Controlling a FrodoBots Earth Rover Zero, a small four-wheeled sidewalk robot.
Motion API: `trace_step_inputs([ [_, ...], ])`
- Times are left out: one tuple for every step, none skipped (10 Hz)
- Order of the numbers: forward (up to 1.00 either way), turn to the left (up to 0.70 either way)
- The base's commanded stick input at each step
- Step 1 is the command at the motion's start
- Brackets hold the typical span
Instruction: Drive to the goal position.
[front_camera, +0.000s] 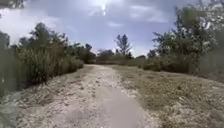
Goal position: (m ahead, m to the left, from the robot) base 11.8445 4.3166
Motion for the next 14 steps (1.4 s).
trace_step_inputs([
  [0.85,0.0],
  [0.85,0.0],
  [0.85,0.0],
  [0.85,0.0],
  [0.85,0.0],
  [0.85,0.0],
  [0.85,0.0],
  [0.85,0.0],
  [0.85,0.0],
  [0.85,0.0],
  [0.85,0.0],
  [0.85,0.0],
  [0.85,0.0],
  [0.85,0.0],
])
